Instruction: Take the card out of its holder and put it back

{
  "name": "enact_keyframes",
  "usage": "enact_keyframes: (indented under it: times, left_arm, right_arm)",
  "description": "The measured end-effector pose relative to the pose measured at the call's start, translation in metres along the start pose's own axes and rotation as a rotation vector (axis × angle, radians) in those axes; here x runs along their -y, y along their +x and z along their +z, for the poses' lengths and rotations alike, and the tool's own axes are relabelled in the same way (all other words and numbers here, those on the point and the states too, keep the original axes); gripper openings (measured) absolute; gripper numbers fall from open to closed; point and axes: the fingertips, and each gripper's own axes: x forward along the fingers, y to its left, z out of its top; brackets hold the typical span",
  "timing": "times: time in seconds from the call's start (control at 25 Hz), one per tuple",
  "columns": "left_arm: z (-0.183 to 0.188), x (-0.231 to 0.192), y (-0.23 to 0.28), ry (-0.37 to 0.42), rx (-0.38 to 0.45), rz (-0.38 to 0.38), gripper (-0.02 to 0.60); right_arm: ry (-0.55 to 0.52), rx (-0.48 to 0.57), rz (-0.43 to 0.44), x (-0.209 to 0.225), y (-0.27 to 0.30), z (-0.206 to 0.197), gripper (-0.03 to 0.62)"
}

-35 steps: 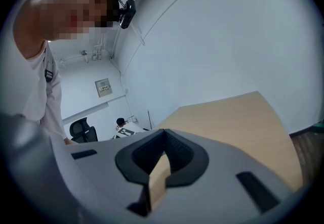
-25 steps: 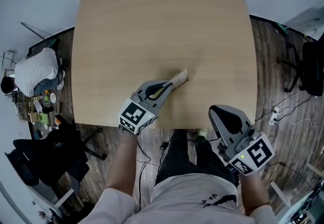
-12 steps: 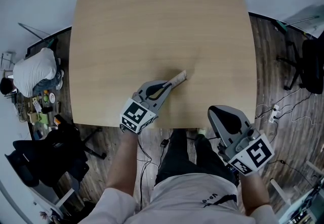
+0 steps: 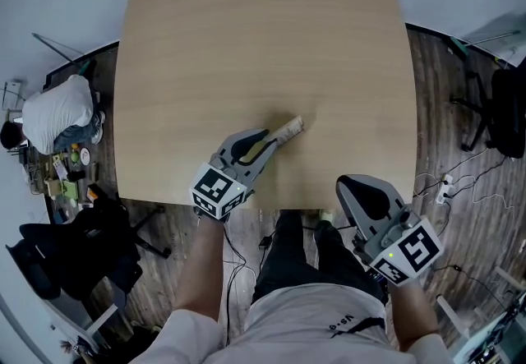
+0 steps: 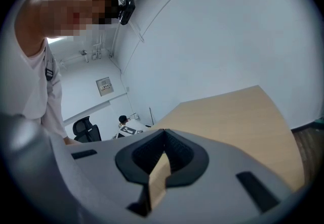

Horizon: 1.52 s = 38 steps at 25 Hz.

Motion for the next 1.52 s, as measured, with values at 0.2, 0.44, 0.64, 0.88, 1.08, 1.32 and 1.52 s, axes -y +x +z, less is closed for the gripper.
enact_keyframes:
  times: [0.2,0.44,0.64,0.88,1.08,1.32,1.52]
  left_arm:
    - [0.017,0.006,-0.019,0.010,0.019,0.050,0.087]
    - [0.064,0.033,-0.038,-0.008,0.103,0.105,0.087]
    - [0.108,0.080,-0.056,-0.032,0.189,0.102,0.058]
    - [0.150,0.131,-0.076,-0.036,0.254,0.144,0.018]
    - [0.168,0.175,-0.090,-0.056,0.265,0.180,0.014]
    - [0.193,0.200,-0.104,-0.091,0.316,0.245,0.014]
    - [0.201,0.219,-0.110,-0.094,0.339,0.280,0.014]
  right_arm:
    - [-0.007,0.006,0.025,-0.006,-0.003,0.003,0.012]
    - [-0.019,0.004,0.036,-0.012,-0.015,0.011,0.012]
    - [-0.038,-0.001,0.030,-0.019,-0.026,0.023,0.012]
    - [-0.097,0.023,0.077,-0.039,-0.040,0.043,0.012]
    - [-0.134,0.053,0.121,-0.061,-0.055,0.054,0.012]
    - [-0.144,0.087,0.166,-0.077,-0.065,0.070,0.012]
    - [-0.176,0.097,0.167,-0.086,-0.081,0.076,0.012]
